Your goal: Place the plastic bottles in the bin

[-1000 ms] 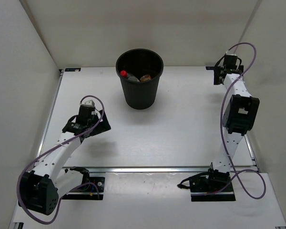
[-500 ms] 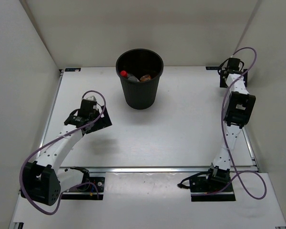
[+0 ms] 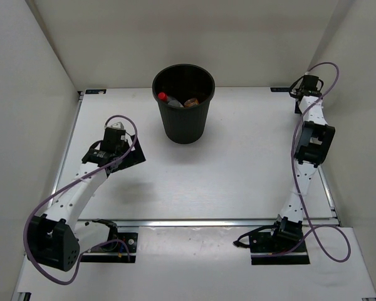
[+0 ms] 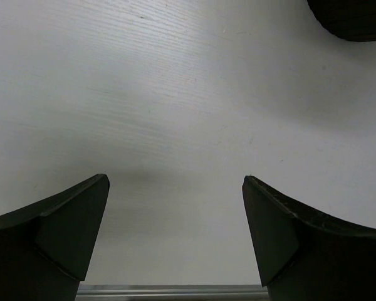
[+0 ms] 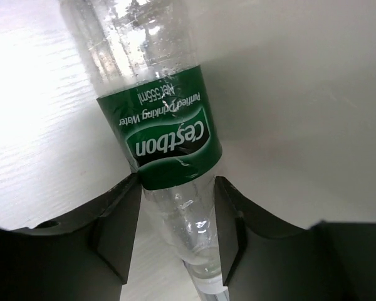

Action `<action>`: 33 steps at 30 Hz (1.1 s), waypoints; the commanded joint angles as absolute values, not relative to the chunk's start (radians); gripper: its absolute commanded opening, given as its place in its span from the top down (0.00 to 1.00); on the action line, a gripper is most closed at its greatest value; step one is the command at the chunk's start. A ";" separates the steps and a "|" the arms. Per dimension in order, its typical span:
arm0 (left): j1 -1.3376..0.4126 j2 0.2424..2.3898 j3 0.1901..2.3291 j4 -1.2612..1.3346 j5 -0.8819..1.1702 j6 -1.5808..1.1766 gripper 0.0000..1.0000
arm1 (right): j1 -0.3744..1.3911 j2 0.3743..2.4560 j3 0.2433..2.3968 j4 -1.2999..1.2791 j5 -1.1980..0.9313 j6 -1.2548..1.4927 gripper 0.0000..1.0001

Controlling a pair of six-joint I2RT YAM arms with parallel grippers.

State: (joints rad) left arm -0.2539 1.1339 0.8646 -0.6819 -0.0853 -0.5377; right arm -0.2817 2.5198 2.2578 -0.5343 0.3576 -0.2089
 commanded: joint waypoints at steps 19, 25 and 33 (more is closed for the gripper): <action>-0.241 0.963 0.828 -0.658 -0.043 -0.499 0.01 | 0.182 2.063 2.544 -0.726 -0.298 -0.049 0.67; -0.256 0.953 0.845 -0.695 -0.066 -0.492 0.02 | 0.382 1.954 2.245 -0.459 -0.469 0.064 0.64; -0.253 0.852 0.810 -0.741 -0.089 -0.515 0.01 | 0.434 2.074 2.356 -0.510 -0.479 0.094 0.29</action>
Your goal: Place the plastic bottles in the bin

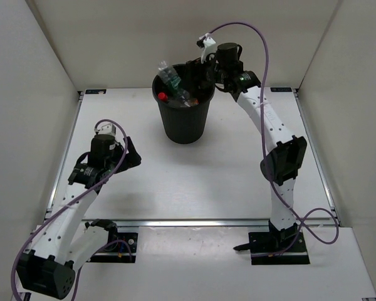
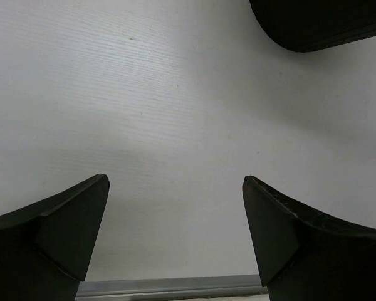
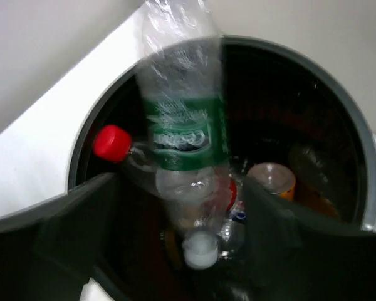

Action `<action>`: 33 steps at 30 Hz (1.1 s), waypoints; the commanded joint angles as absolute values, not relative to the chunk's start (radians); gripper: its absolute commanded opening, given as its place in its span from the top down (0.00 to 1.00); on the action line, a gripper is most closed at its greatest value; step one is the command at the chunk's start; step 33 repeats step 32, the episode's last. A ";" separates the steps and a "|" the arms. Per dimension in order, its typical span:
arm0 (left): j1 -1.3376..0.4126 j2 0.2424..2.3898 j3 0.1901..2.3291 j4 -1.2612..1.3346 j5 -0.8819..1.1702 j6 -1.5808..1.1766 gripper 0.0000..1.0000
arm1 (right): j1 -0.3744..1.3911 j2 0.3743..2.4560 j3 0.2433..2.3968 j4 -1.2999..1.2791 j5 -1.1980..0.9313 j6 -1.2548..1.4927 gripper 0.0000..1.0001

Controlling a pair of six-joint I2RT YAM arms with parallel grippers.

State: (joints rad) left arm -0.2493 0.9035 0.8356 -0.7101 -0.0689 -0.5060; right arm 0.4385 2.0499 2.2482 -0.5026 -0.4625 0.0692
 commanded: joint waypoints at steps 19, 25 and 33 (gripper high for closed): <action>-0.229 0.919 0.848 -0.808 -0.147 -0.522 0.02 | 0.217 1.433 1.571 -0.744 -0.012 0.191 0.01; -0.227 0.943 0.870 -0.775 -0.159 -0.517 0.01 | 0.014 1.177 1.130 -0.793 0.073 0.195 0.00; -0.253 0.904 0.851 -0.792 -0.238 -0.523 0.01 | -0.029 1.135 1.023 -0.744 0.144 0.115 0.01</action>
